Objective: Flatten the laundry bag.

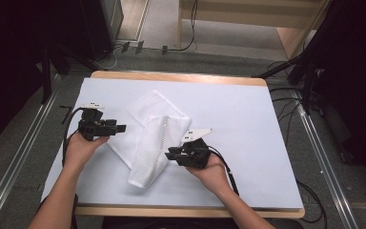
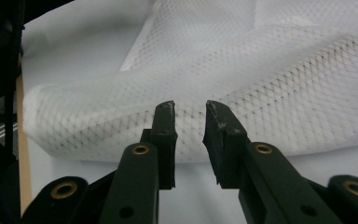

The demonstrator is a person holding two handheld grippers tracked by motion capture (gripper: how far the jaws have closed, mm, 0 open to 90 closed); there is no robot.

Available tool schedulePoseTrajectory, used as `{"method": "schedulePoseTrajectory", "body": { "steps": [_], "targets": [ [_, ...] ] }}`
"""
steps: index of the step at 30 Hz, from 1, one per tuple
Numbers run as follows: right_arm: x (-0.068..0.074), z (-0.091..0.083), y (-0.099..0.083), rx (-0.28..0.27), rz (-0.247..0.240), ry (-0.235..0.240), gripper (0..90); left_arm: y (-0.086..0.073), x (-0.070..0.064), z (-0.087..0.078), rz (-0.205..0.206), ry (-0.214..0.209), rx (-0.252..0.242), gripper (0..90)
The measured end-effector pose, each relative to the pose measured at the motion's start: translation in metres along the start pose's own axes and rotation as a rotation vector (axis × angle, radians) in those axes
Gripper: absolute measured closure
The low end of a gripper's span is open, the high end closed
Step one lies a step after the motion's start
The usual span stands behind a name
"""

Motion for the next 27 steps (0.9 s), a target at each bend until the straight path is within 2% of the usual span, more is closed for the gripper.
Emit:
{"method": "schedulePoseTrajectory", "body": {
  "steps": [7,12,17,21,27],
  "targets": [
    [-0.017,0.012,0.008,0.014,0.008,-0.027,72.7,-0.003,0.001,-0.002,-0.006,0.009,-0.001,43.2],
    [-0.034,0.018,0.017,0.020,0.044,-0.048,72.3,-0.005,0.004,-0.002,-0.018,0.008,-0.009,43.2],
    [-0.049,0.024,0.026,0.034,0.059,-0.074,69.9,-0.006,0.011,0.003,-0.034,0.004,0.008,42.9],
    [-0.062,0.035,0.031,0.046,0.090,-0.089,67.2,-0.007,0.014,0.009,-0.013,0.020,0.029,42.6],
    [-0.076,0.050,0.041,0.058,0.093,-0.131,65.6,-0.007,0.023,0.008,-0.042,0.027,0.023,42.7]
  ]
}}
Point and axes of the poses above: each handheld gripper's, and its own axes: z roughly forward along the jaws, y roughly out of its top, x roughly to its left, the point moved 3 cm from there along z, roughly forward along the jaws, and after that the axes turned 6 degrees about x, right-handed, at the moved point
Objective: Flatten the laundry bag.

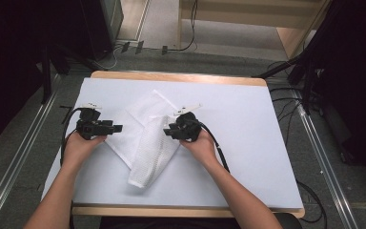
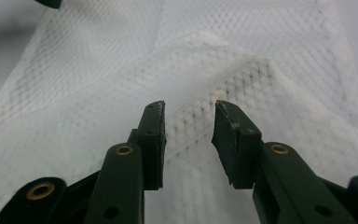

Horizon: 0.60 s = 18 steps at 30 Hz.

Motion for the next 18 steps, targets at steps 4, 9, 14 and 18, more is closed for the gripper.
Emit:
{"method": "schedulePoseTrajectory", "body": {
  "steps": [4,9,14,18],
  "targets": [
    [-0.007,0.009,0.015,0.005,0.007,-0.013,63.9,-0.003,0.001,-0.004,0.008,0.008,-0.005,42.8],
    [-0.012,0.024,0.031,0.004,0.006,-0.028,60.1,-0.006,0.003,-0.008,0.000,0.010,-0.010,42.7],
    [-0.015,0.041,0.042,0.037,0.004,-0.024,59.8,-0.007,0.003,-0.010,-0.003,0.011,-0.023,42.7],
    [-0.013,0.054,0.049,0.042,-0.003,-0.026,57.9,-0.008,0.003,-0.010,-0.003,0.010,-0.022,42.7]
  ]
}}
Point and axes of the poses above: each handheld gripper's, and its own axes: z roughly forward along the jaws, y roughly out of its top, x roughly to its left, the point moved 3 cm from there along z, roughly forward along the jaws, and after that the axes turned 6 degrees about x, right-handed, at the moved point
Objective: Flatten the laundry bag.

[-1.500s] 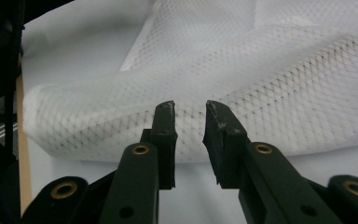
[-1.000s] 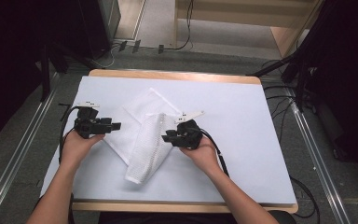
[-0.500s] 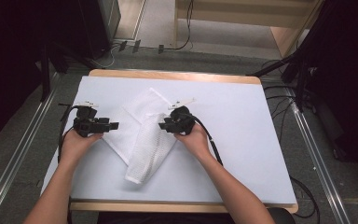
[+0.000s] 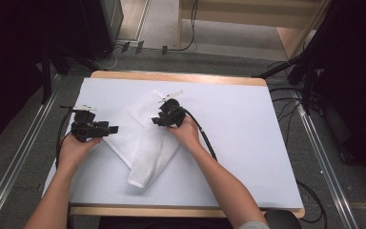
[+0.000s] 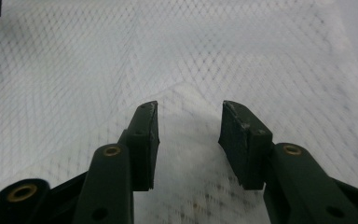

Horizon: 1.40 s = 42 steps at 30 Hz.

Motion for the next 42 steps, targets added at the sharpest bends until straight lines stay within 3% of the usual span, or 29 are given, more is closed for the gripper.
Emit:
{"method": "schedulePoseTrajectory", "body": {
  "steps": [6,10,14,16,17,19,20,23,28,34,37,42],
  "targets": [
    [0.001,0.017,0.012,-0.005,-0.013,-0.016,52.9,-0.003,0.001,-0.003,-0.002,0.001,0.001,42.7],
    [0.004,0.024,0.018,0.022,-0.012,-0.021,48.7,-0.004,0.003,-0.004,-0.011,0.004,-0.002,42.7],
    [0.009,0.028,0.017,-0.004,-0.034,-0.051,55.2,-0.005,0.002,-0.004,-0.011,0.005,0.000,42.7],
    [0.014,0.029,0.014,-0.016,-0.068,-0.108,59.0,-0.005,0.002,-0.004,-0.012,0.003,-0.001,42.7],
    [0.015,0.029,0.013,-0.025,-0.064,-0.109,68.1,-0.006,0.002,-0.004,-0.013,0.003,-0.001,42.7],
    [0.015,0.028,0.011,-0.035,-0.052,-0.095,74.4,-0.006,0.002,-0.004,-0.012,0.002,0.000,42.6],
    [0.015,0.027,0.011,-0.034,-0.047,-0.093,82.8,-0.006,0.002,-0.004,-0.012,0.001,0.002,42.7],
    [0.012,0.027,0.010,-0.029,-0.007,-0.050,87.5,-0.006,0.002,-0.004,-0.010,0.001,0.002,42.6],
    [0.010,0.022,0.012,-0.002,0.046,-0.012,88.4,-0.006,0.003,-0.004,-0.014,0.003,0.003,42.6],
    [0.009,0.008,0.012,0.000,0.032,-0.010,88.4,-0.007,0.001,0.001,0.000,0.012,0.013,43.4],
    [0.009,-0.001,0.011,-0.002,0.025,0.004,88.4,-0.005,-0.001,0.001,-0.007,-0.013,0.005,45.2],
    [0.009,-0.018,0.008,-0.029,0.030,0.024,88.4,-0.005,-0.003,0.005,0.003,-0.012,0.016,45.4]
  ]
}}
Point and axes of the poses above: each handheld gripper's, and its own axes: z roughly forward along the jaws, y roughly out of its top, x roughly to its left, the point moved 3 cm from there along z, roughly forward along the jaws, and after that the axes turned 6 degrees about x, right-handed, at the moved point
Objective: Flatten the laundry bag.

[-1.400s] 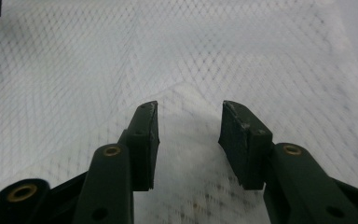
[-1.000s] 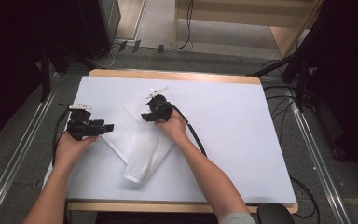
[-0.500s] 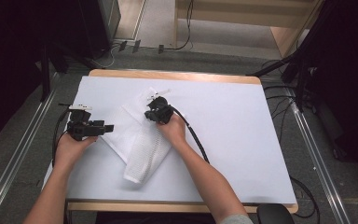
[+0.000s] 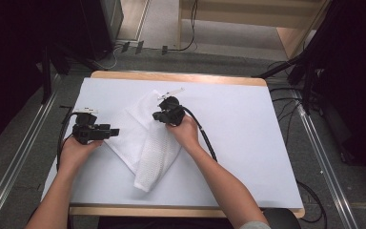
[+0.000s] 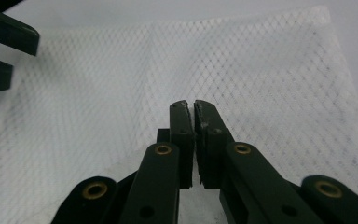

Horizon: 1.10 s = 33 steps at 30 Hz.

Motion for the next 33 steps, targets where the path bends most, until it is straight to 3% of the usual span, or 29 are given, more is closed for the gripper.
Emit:
{"method": "schedulePoseTrajectory", "body": {
  "steps": [2,11,19,33],
  "targets": [
    [0.000,-0.008,0.000,-0.013,0.013,0.018,88.5,0.001,0.000,-0.001,0.001,-0.001,-0.002,45.3],
    [0.003,-0.043,-0.007,-0.018,-0.020,0.032,88.4,0.002,-0.003,-0.001,0.002,-0.003,-0.006,45.0],
    [0.004,-0.071,-0.025,-0.023,-0.042,0.035,88.4,0.004,-0.005,0.001,0.006,-0.006,-0.008,44.8],
    [-0.007,-0.107,-0.059,-0.050,-0.015,0.038,88.4,0.010,-0.010,0.005,0.022,-0.009,-0.005,45.6]
  ]
}}
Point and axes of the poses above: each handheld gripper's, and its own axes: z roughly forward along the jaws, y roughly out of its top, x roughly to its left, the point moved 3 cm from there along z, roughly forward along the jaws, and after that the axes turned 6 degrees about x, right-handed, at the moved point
